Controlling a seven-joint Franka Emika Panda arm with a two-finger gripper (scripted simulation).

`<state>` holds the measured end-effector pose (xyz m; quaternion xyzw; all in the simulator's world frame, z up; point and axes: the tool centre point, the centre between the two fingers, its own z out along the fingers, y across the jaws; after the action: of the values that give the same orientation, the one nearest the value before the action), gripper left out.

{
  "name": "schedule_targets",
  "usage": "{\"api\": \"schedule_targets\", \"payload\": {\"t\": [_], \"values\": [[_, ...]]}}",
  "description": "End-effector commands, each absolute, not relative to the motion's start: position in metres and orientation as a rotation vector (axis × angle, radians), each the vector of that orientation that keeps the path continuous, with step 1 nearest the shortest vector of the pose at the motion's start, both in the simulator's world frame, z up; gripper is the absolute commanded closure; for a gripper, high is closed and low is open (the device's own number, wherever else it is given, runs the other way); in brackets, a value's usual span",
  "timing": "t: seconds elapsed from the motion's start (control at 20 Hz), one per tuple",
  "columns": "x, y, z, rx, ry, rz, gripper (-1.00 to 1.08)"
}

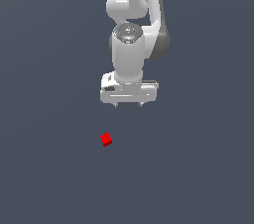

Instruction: Pick up the red cube and move it to a goal position.

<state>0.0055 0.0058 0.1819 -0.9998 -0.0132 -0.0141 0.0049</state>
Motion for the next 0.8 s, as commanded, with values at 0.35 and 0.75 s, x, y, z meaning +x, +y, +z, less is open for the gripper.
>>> {"api": "schedule_targets", "payload": {"t": [0.35,0.75], "values": [[0.008,0.000,0.174,-3.131,-0.077,-0.042,-0.92],[0.019,-0.022,0.143,-3.126,-0.206,-0.034,-0.92]]}}
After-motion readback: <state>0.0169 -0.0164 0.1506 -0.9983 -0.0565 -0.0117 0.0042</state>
